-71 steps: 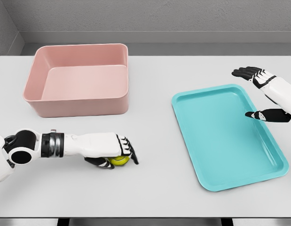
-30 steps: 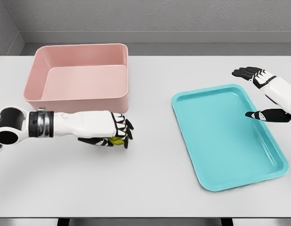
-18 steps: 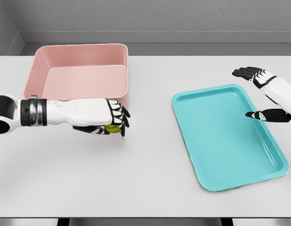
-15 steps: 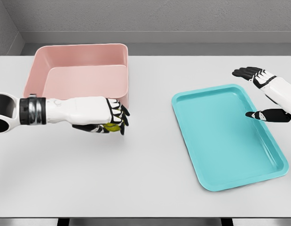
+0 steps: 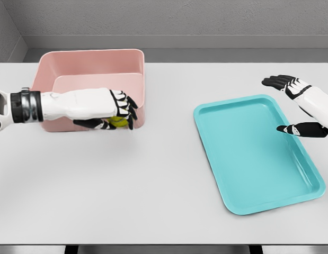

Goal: Put the tennis from the blue tray into the pink basket with both arms

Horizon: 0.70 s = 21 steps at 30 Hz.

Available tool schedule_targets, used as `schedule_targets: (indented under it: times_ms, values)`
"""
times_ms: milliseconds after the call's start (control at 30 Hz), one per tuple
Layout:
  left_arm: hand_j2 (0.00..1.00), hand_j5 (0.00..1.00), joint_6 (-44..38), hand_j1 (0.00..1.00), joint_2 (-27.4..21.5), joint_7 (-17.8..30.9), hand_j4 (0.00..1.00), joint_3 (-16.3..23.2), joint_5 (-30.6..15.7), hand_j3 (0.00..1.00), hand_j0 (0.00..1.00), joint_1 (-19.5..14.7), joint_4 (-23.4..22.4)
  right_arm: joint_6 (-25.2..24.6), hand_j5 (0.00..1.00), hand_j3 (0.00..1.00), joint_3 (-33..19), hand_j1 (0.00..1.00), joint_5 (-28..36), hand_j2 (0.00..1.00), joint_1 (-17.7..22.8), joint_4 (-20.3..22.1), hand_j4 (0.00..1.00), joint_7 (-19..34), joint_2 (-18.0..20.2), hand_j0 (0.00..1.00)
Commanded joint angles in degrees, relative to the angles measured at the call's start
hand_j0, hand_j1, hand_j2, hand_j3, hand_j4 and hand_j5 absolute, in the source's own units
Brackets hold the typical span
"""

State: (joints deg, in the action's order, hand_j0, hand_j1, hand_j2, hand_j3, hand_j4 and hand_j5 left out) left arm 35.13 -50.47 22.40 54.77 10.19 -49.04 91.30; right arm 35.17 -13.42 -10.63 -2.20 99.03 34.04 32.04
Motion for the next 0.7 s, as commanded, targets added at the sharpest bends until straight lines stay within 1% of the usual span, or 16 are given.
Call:
schedule_targets:
  times_ms: [0, 100, 267, 367, 467, 500, 533, 567, 600, 633, 667]
  values:
    - [0.56, 0.56, -0.1, 0.56, 0.0, -0.1, 0.56, -0.5, -0.4, 0.56, 0.56, 0.0, -1.0, -0.2, 1.00, 1.00, 0.1, 1.00, 0.4, 1.00, 0.0, 0.0, 1.00, 0.0, 0.0, 1.00]
    - [0.56, 0.56, -0.1, 0.56, 0.2, -0.1, 0.56, -0.9, -0.6, 0.56, 0.56, -0.9, -2.4, -0.2, 1.00, 1.00, 0.1, 1.00, 0.4, 1.00, 0.0, 0.0, 1.00, 0.0, 0.0, 1.00]
    - [0.56, 0.56, -0.1, 0.56, 0.7, -0.1, 0.56, -0.9, -1.2, 0.56, 0.56, -3.0, -7.7, -0.2, 1.00, 1.00, 0.1, 1.00, 0.4, 1.00, 0.0, 0.0, 1.00, 0.0, 0.0, 1.00]
    - [0.56, 0.56, -0.1, 0.56, 1.6, -0.1, 0.56, -1.0, -1.3, 0.56, 0.56, -5.0, -12.4, -0.2, 1.00, 1.00, 0.0, 1.00, 0.4, 1.00, 0.0, 0.0, 1.00, 0.0, 0.0, 1.00]
    - [0.58, 0.58, -0.1, 0.58, 3.0, -0.1, 0.58, -2.5, -1.2, 0.58, 0.58, -5.9, -17.3, -0.2, 1.00, 1.00, 0.0, 1.00, 0.4, 1.00, 0.0, -0.1, 1.00, 0.0, 0.0, 1.00]
    - [0.59, 0.59, -0.1, 0.59, 3.1, -0.1, 0.59, -2.5, -1.2, 0.59, 0.59, -6.3, -18.3, -0.2, 1.00, 1.00, 0.0, 1.00, 0.4, 1.00, 0.0, -0.1, 1.00, 0.0, 0.0, 1.00]
    - [0.60, 0.60, -0.1, 0.60, 4.0, -0.1, 0.60, -2.6, -1.2, 0.60, 0.60, -6.9, -20.2, -0.2, 1.00, 1.00, 0.0, 1.00, 0.4, 1.00, 0.0, -0.1, 1.00, 0.0, 0.0, 1.00]
    - [0.70, 0.70, -0.1, 0.70, 4.3, -0.2, 0.70, -3.1, -1.2, 0.70, 0.70, -7.1, -21.6, -0.2, 1.00, 1.00, 0.0, 1.00, 0.4, 1.00, 0.0, 0.0, 1.00, 0.0, 0.0, 1.00]
    - [0.82, 0.82, -0.1, 0.82, 4.9, -0.3, 0.82, -4.0, -1.1, 0.82, 0.82, -7.1, -22.9, -0.2, 1.00, 1.00, 0.0, 1.00, 0.4, 1.00, 0.0, -0.1, 1.00, 0.0, 0.0, 1.00]
    - [1.00, 1.00, -0.1, 1.00, 5.0, -0.3, 1.00, -4.6, -1.3, 1.00, 1.00, -7.0, -23.3, -0.2, 1.00, 1.00, 0.0, 1.00, 0.4, 1.00, 0.0, -0.1, 1.00, 0.0, 0.0, 1.00]
    - [1.00, 1.00, -0.1, 1.00, 5.0, -0.4, 1.00, -4.6, -1.3, 1.00, 1.00, -7.0, -23.3, -0.2, 1.00, 1.00, 0.0, 1.00, 0.4, 1.00, 0.0, -0.1, 1.00, 0.0, 0.0, 1.00]
